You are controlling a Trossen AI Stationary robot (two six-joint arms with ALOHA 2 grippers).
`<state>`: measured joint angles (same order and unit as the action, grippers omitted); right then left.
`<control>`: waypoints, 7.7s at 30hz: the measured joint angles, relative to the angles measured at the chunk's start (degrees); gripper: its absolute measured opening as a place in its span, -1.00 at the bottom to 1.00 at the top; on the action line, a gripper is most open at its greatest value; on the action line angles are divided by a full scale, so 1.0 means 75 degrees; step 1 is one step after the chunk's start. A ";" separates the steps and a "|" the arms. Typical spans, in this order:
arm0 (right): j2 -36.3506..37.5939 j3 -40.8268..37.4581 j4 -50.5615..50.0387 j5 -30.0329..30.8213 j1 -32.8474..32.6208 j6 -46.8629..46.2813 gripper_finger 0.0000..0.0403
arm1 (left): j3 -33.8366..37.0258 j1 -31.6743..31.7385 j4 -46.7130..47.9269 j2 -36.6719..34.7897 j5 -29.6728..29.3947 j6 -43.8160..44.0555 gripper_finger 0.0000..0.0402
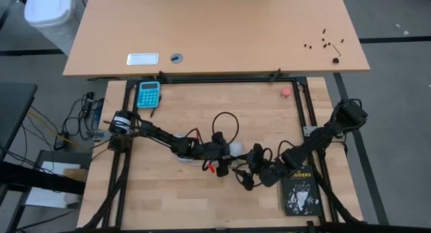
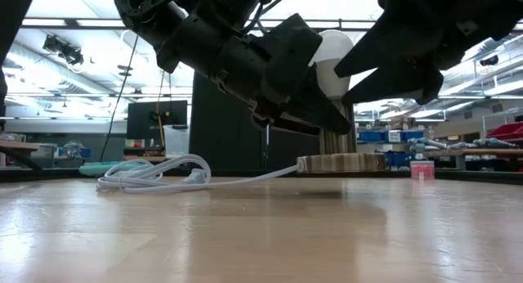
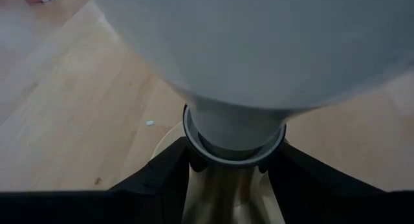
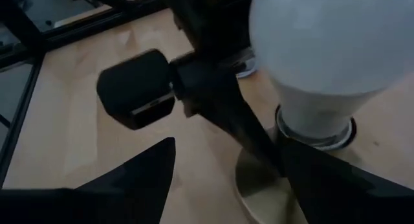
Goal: Screw lightbulb
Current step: Insert the lightbulb into the lamp
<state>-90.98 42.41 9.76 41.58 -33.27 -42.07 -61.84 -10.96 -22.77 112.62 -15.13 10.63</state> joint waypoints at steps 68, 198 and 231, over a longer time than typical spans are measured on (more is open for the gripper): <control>0.0160 0.0079 0.0040 0.0507 0.0456 0.1284 0.44 | 0.0006 0.0000 0.0055 0.0000 0.0342 -0.0134 -0.04; 0.0286 0.0968 -0.1674 -0.1039 0.1264 0.1811 0.58 | 0.0029 -0.0195 -0.0108 -0.0006 -0.0158 -0.0385 -0.04; 0.0603 0.0968 -0.2844 -0.0721 0.0727 0.1198 0.58 | 0.0029 -0.0204 -0.0017 -0.0006 -0.0147 -0.0329 -0.04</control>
<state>-86.46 49.67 -11.57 36.18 -27.81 -33.08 -61.63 -12.49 -22.90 112.57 -16.24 8.16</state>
